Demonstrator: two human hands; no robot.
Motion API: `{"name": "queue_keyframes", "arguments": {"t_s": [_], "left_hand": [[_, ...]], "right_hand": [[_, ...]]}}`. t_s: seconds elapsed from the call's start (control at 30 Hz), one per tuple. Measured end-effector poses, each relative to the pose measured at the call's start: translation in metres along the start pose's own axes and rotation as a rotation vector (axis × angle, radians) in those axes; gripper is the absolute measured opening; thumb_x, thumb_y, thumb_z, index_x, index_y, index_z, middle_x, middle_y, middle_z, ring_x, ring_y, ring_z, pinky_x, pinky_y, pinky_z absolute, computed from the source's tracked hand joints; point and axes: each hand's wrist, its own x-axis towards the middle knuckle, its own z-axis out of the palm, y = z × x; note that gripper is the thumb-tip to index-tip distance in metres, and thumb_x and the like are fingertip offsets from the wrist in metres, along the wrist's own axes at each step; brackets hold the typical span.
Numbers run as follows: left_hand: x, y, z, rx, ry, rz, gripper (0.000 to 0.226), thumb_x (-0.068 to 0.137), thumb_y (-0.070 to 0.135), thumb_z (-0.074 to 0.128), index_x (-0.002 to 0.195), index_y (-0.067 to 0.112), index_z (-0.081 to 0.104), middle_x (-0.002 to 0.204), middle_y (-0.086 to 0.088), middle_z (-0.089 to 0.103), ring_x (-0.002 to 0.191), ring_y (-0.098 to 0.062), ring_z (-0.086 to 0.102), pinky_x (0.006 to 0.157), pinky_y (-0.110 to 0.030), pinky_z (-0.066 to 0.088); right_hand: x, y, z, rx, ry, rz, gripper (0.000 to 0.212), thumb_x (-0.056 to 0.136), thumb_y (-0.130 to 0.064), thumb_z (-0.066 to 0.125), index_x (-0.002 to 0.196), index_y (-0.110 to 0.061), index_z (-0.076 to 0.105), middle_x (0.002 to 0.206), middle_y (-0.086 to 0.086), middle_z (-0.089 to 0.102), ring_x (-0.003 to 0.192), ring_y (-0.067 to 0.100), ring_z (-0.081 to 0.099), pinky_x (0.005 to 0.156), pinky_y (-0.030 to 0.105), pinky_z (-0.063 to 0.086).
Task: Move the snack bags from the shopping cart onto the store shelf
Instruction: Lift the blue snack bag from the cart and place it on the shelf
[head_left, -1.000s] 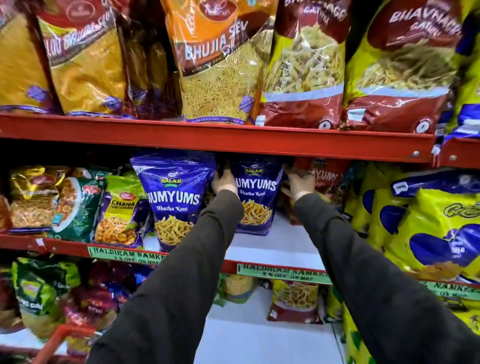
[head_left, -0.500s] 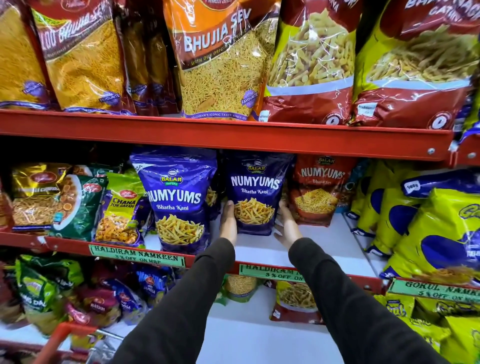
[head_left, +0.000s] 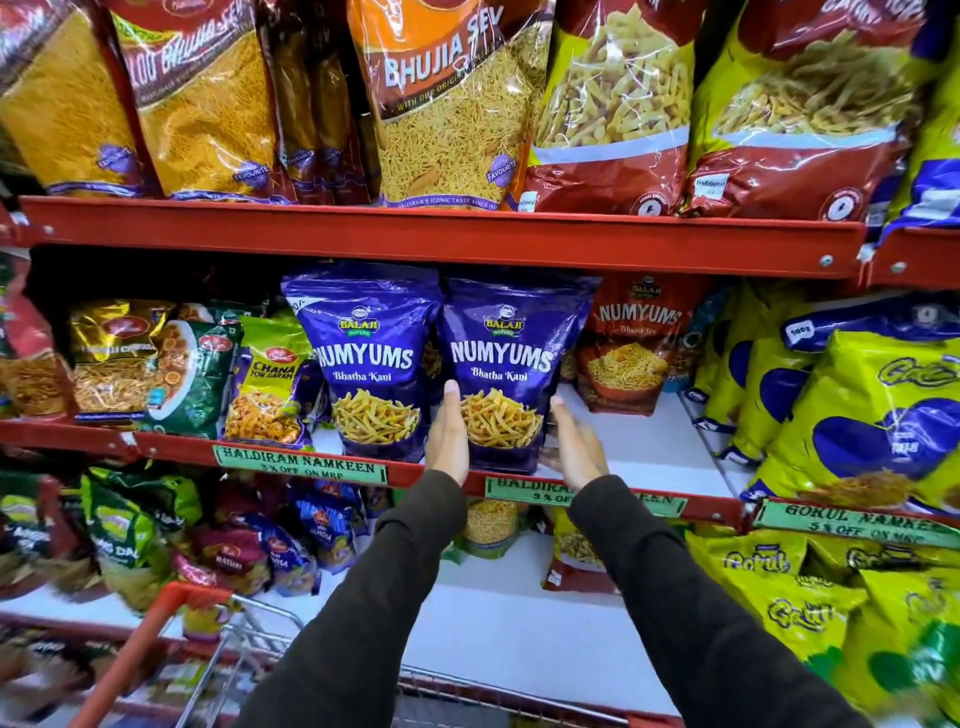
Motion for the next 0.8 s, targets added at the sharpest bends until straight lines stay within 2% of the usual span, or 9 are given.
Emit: {"name": "queue_keyframes", "arguments": {"t_s": [0.13, 0.23, 0.33, 0.43, 0.53, 0.6, 0.67, 0.73, 0.8], "left_hand": [[-0.004, 0.006, -0.005, 0.032, 0.056, -0.016, 0.09, 0.075, 0.085, 0.021, 0.147, 0.032, 0.032, 0.158, -0.001, 0.032, 0.145, -0.025, 0.03, 0.12, -0.047, 0.019], [-0.006, 0.005, -0.008, 0.061, 0.049, -0.003, 0.083, 0.08, 0.08, 0.023, 0.146, 0.031, 0.033, 0.156, -0.002, 0.035, 0.143, -0.026, 0.032, 0.121, -0.047, 0.021], [-0.012, -0.007, -0.009, 0.099, 0.129, 0.116, 0.066, 0.092, 0.061, 0.034, 0.145, 0.022, 0.038, 0.154, -0.006, 0.038, 0.137, -0.021, 0.039, 0.118, -0.039, 0.027], [-0.035, -0.025, -0.005, 0.062, 0.301, 0.3, 0.039, 0.099, 0.033, 0.043, 0.133, 0.016, 0.051, 0.139, -0.01, 0.047, 0.1, 0.002, 0.052, 0.094, -0.019, 0.037], [-0.059, -0.052, 0.003, 0.048, 0.328, 0.399, 0.026, 0.099, 0.024, 0.044, 0.118, 0.019, 0.06, 0.12, -0.001, 0.054, 0.102, -0.012, 0.055, 0.094, -0.039, 0.05], [-0.073, -0.073, 0.009, 0.081, 0.294, 0.431, 0.024, 0.099, 0.021, 0.043, 0.11, 0.022, 0.064, 0.112, 0.005, 0.057, 0.105, -0.014, 0.056, 0.093, -0.04, 0.052], [-0.086, -0.098, 0.014, 0.134, 0.228, 0.449, 0.024, 0.099, 0.018, 0.043, 0.103, 0.027, 0.064, 0.11, 0.001, 0.062, 0.104, -0.014, 0.058, 0.088, -0.029, 0.051], [-0.096, -0.125, 0.019, 0.18, 0.144, 0.407, 0.023, 0.099, 0.016, 0.044, 0.1, 0.028, 0.064, 0.112, -0.005, 0.064, 0.105, -0.016, 0.059, 0.085, -0.018, 0.047], [-0.109, -0.155, 0.019, 0.232, 0.094, 0.314, 0.023, 0.097, 0.01, 0.047, 0.098, 0.024, 0.066, 0.113, -0.01, 0.065, 0.103, -0.019, 0.06, 0.076, -0.002, 0.044]], "right_hand": [[-0.015, -0.004, 0.002, -0.024, 0.011, 0.016, 0.087, 0.07, -0.077, 0.042, 0.104, 0.001, 0.059, 0.116, 0.03, 0.065, 0.1, 0.044, 0.066, 0.094, 0.057, 0.052], [-0.022, -0.005, 0.001, -0.05, -0.002, 0.038, 0.08, 0.073, -0.074, 0.043, 0.102, -0.002, 0.061, 0.118, 0.028, 0.064, 0.105, 0.045, 0.063, 0.1, 0.058, 0.048], [-0.035, -0.004, -0.001, -0.062, 0.011, -0.032, 0.039, 0.085, -0.06, 0.048, 0.087, -0.025, 0.064, 0.11, 0.013, 0.066, 0.111, 0.034, 0.06, 0.106, 0.053, 0.044], [-0.053, 0.004, -0.007, -0.057, 0.112, -0.154, 0.018, 0.093, -0.039, 0.05, 0.096, -0.027, 0.063, 0.1, 0.002, 0.065, 0.099, 0.027, 0.064, 0.095, 0.053, 0.052], [-0.076, 0.017, -0.016, -0.046, 0.168, -0.203, 0.018, 0.094, -0.03, 0.052, 0.095, -0.021, 0.067, 0.093, 0.003, 0.069, 0.083, 0.023, 0.065, 0.083, 0.05, 0.057], [-0.089, 0.032, -0.026, -0.08, 0.167, -0.218, 0.021, 0.094, -0.028, 0.052, 0.097, -0.016, 0.069, 0.095, 0.006, 0.071, 0.088, 0.025, 0.066, 0.081, 0.047, 0.057], [-0.101, 0.053, -0.039, -0.124, 0.177, -0.223, 0.02, 0.094, -0.027, 0.052, 0.095, -0.015, 0.069, 0.096, 0.006, 0.072, 0.091, 0.027, 0.067, 0.081, 0.038, 0.057], [-0.114, 0.078, -0.053, -0.215, 0.181, -0.216, 0.015, 0.094, -0.026, 0.053, 0.092, -0.021, 0.067, 0.097, 0.002, 0.071, 0.094, 0.021, 0.066, 0.08, 0.019, 0.051], [-0.126, 0.106, -0.07, -0.284, 0.167, -0.142, 0.012, 0.094, -0.024, 0.054, 0.091, -0.025, 0.065, 0.097, 0.001, 0.069, 0.094, 0.018, 0.063, 0.079, 0.02, 0.048]]}}
